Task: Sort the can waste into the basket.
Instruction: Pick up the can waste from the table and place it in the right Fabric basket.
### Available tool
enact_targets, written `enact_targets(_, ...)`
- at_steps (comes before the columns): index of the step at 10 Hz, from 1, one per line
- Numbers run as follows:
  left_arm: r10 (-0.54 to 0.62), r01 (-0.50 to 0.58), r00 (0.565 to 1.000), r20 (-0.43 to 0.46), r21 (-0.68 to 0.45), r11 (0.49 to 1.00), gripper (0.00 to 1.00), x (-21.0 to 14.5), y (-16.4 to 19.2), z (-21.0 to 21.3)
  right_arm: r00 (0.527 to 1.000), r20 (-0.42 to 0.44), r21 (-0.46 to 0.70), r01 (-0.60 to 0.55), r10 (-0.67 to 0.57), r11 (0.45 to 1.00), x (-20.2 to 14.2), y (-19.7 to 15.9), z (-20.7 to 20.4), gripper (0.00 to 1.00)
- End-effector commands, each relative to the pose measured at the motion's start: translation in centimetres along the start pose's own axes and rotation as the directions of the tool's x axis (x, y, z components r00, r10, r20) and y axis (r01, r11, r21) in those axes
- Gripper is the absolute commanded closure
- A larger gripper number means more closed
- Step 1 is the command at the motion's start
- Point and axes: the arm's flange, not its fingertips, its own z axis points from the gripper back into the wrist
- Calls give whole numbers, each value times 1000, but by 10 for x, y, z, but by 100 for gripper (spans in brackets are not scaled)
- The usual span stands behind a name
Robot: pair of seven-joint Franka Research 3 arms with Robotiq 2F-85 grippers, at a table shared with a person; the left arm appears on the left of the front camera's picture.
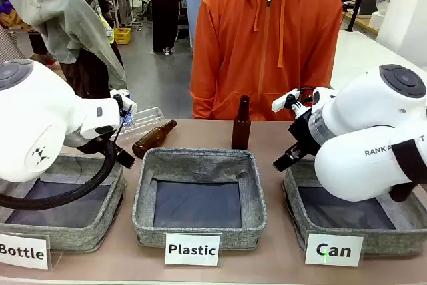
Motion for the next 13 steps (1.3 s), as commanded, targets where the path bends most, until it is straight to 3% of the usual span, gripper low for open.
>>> enact_targets(1, 0, 0, 1000, 0, 0, 1000, 0, 0, 0, 0, 1000, 0, 0, 0, 0, 1000, 0, 0, 0, 0)
enact_targets(13, 0, 0, 1000, 0, 0, 1000, 0, 0, 0, 0, 1000, 0, 0, -1, 1, 1000, 0, 0, 0, 0)
